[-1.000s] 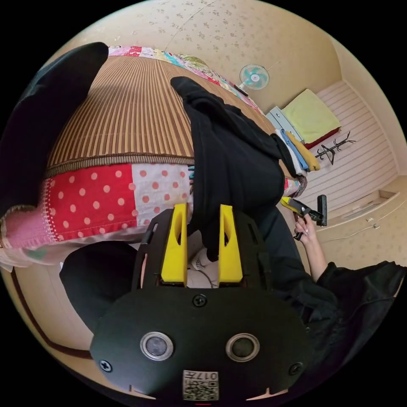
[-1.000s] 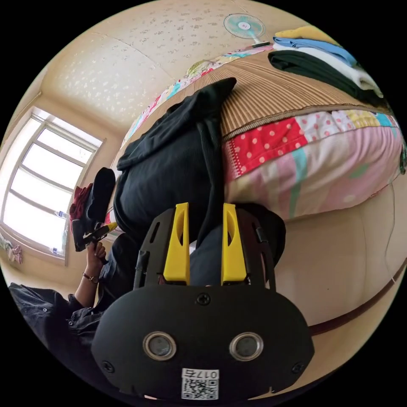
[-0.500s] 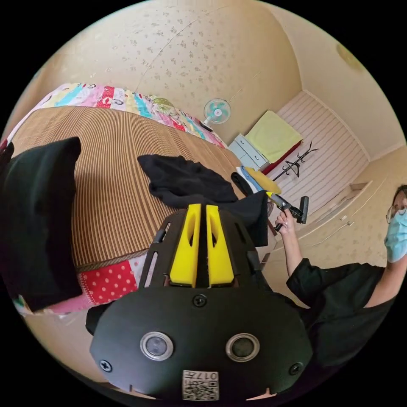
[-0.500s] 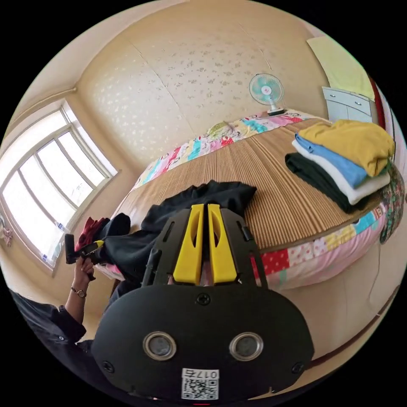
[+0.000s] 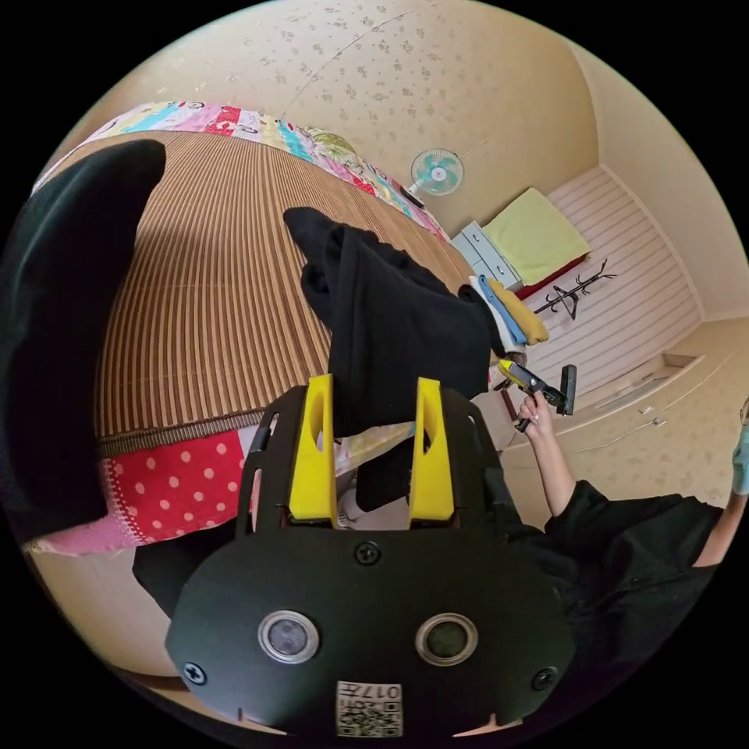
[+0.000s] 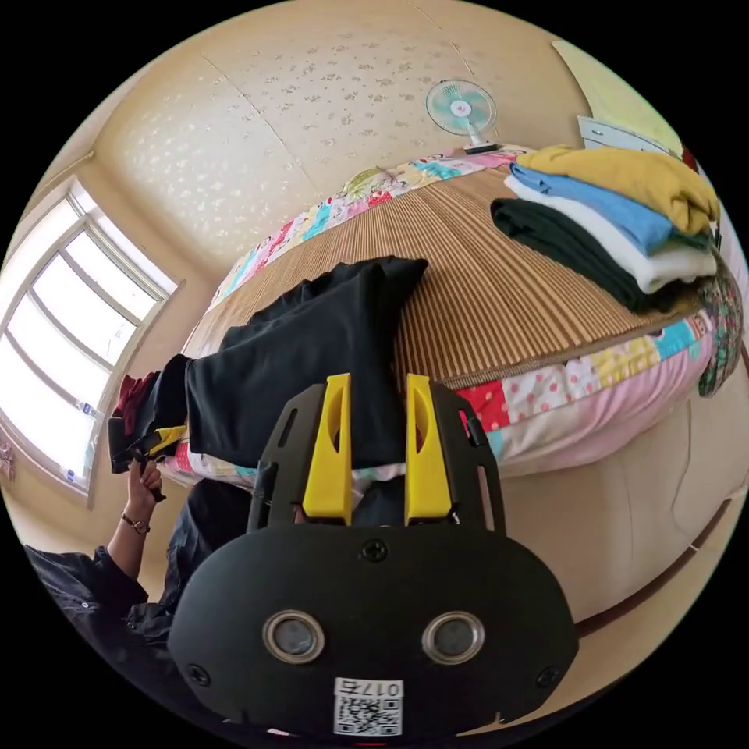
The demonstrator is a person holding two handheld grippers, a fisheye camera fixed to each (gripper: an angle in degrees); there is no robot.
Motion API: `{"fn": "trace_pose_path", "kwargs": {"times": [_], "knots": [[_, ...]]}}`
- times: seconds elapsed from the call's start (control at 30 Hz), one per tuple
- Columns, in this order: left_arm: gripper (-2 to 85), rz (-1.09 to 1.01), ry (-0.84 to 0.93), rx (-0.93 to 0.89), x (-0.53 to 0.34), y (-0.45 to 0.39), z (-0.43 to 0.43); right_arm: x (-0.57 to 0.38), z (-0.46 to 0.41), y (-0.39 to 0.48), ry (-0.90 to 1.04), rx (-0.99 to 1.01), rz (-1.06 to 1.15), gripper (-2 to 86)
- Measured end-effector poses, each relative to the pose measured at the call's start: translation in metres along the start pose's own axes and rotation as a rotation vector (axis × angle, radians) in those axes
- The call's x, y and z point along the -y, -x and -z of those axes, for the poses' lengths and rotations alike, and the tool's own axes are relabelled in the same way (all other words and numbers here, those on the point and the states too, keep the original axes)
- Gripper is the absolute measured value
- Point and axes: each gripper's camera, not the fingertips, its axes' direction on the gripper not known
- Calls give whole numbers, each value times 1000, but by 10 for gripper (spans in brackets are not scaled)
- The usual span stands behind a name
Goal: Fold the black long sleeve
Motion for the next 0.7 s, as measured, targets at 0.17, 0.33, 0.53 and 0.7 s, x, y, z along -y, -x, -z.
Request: {"fn": "trace_pose_path", "kwargs": {"times": [0.17, 0.33, 0.53, 0.7], "knots": [[107, 183, 56, -46, -19, 34, 4, -23, 9, -52, -18, 158, -190, 131], [49, 284, -57, -278, -51, 64, 35, -25, 7, -76, 93, 204, -330, 77], [41, 61, -148, -769, -80, 63, 103, -58, 82, -82, -41, 609, -256, 38], [41, -86, -186, -935, -109, 53, 160, -87, 153, -109, -171, 1133, -133, 32]]}}
